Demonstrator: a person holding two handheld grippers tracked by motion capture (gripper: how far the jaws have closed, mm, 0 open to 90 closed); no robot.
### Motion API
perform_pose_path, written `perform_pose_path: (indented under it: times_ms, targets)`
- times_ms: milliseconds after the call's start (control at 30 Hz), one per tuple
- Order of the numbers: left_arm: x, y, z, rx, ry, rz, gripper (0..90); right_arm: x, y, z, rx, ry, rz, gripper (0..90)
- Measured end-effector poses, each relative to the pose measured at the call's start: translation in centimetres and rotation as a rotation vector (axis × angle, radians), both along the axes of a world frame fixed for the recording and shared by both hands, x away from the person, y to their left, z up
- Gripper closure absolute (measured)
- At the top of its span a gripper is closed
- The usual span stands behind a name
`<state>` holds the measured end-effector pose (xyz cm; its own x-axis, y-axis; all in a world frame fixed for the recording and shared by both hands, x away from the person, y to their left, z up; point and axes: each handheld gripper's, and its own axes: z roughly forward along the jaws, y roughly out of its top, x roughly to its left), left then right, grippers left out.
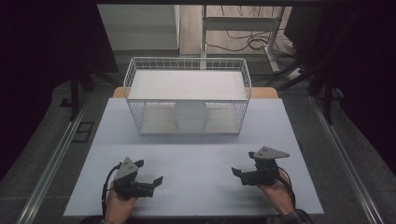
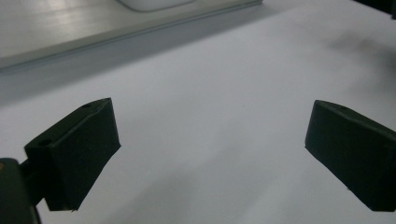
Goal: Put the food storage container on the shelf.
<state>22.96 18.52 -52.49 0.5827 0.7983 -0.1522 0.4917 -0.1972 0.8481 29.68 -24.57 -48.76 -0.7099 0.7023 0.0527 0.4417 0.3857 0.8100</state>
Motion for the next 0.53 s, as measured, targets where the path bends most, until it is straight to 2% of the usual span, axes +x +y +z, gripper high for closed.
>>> perform_pose_path:
  times_ms: [167,300,433,533]
  targets:
    - [0.2,-0.3,-0.4,0.036,0.028,-0.001,1.2,-0.7,-0.7,-0.7,-0.009,0.028,-0.004,5.2]
    - [0.3,-0.3,-0.6,0.061,0.038,0.010,0.7,-0.8,-0.8,-1.5,-0.047,0.061,0.002,4.7]
    - [0.4,-0.2,-0.7,0.059,0.043,0.020,0.5,-0.8,-0.5,-1.9,-0.085,0.067,0.006,4.3]
    - [0.5,-0.1,-0.7,0.058,0.037,0.029,0.0,-0.7,-0.5,-2.0,-0.095,0.066,0.005,3.0]
